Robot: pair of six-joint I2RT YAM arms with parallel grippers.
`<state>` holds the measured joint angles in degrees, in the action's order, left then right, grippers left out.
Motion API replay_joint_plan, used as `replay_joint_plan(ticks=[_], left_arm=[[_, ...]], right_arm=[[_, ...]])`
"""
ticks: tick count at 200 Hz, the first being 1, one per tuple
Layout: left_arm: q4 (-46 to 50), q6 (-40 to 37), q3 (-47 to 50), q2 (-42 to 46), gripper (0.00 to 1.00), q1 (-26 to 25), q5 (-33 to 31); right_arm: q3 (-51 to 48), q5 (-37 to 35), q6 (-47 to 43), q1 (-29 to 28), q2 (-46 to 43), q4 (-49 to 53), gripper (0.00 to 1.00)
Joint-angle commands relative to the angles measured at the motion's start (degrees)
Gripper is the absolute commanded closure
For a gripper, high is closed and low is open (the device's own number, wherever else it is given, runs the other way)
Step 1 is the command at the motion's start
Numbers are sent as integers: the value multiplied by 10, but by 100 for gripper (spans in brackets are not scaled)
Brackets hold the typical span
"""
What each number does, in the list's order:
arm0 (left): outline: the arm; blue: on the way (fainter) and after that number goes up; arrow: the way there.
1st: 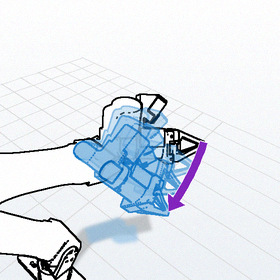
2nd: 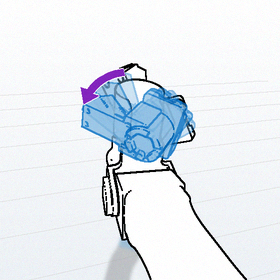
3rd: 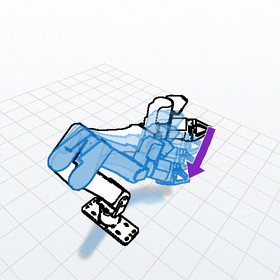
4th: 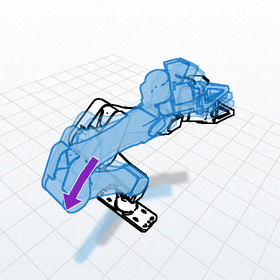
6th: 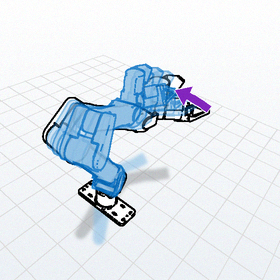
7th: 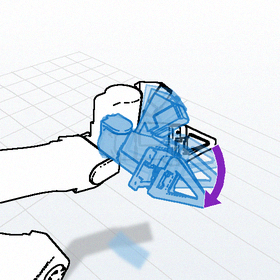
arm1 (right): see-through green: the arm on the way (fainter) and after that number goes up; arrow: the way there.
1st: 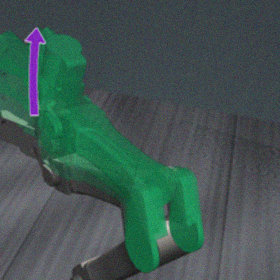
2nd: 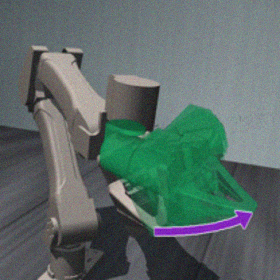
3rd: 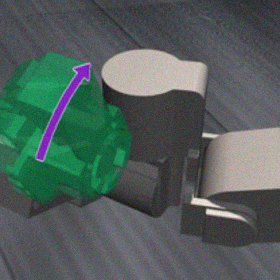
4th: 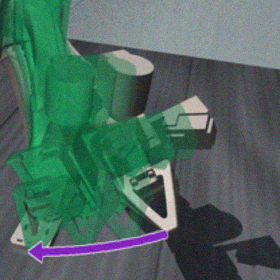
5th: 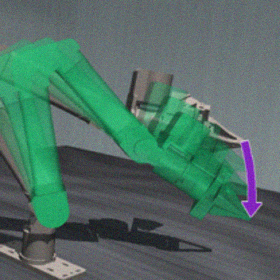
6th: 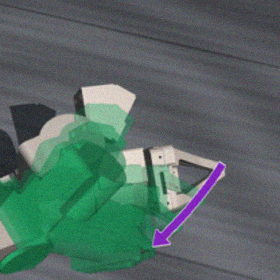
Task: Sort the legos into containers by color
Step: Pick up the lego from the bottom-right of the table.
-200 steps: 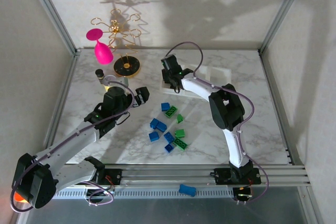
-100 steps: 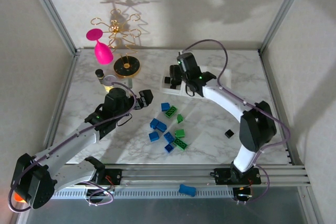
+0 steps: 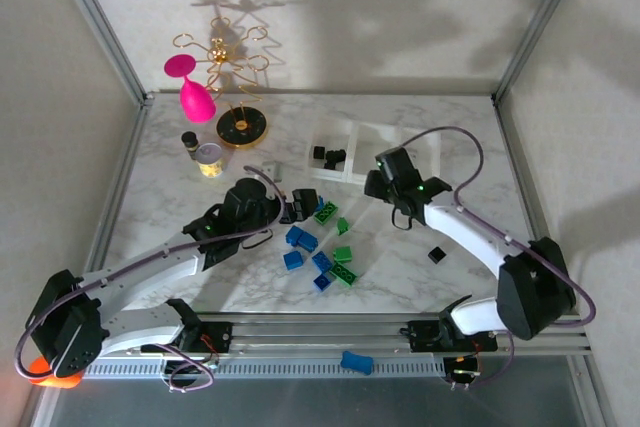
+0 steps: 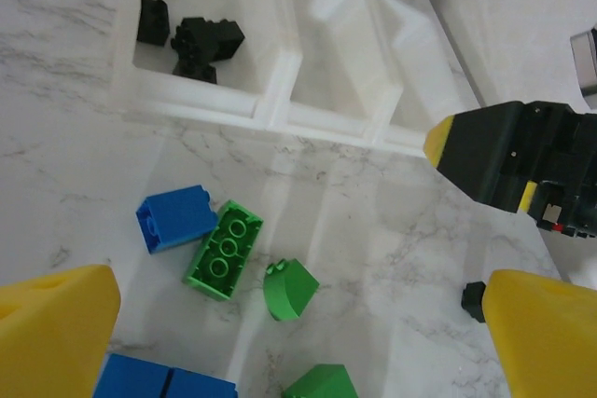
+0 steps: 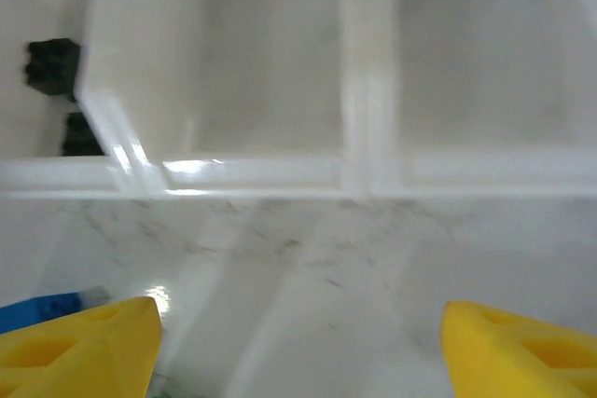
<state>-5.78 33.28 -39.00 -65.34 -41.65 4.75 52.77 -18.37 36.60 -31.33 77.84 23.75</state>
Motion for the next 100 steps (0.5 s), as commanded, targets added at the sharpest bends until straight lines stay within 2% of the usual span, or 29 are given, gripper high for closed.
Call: replay_joint_plan(ticks=[1, 44, 73, 100], left_arm=[[-32, 11, -1, -10, 0, -17, -6], [-49, -6, -13, -51, 0, -39, -4], [-63, -21, -18, -74, 0, -47, 1], [-53, -42, -30, -89, 0, -47, 5]], right_arm=[[-36, -26, 72, 24, -31, 72, 19], [-90, -41, 144, 83, -67, 145, 16], [-108, -90, 213, 93, -85, 210, 12], [-134, -64, 273, 100, -102, 228, 10]])
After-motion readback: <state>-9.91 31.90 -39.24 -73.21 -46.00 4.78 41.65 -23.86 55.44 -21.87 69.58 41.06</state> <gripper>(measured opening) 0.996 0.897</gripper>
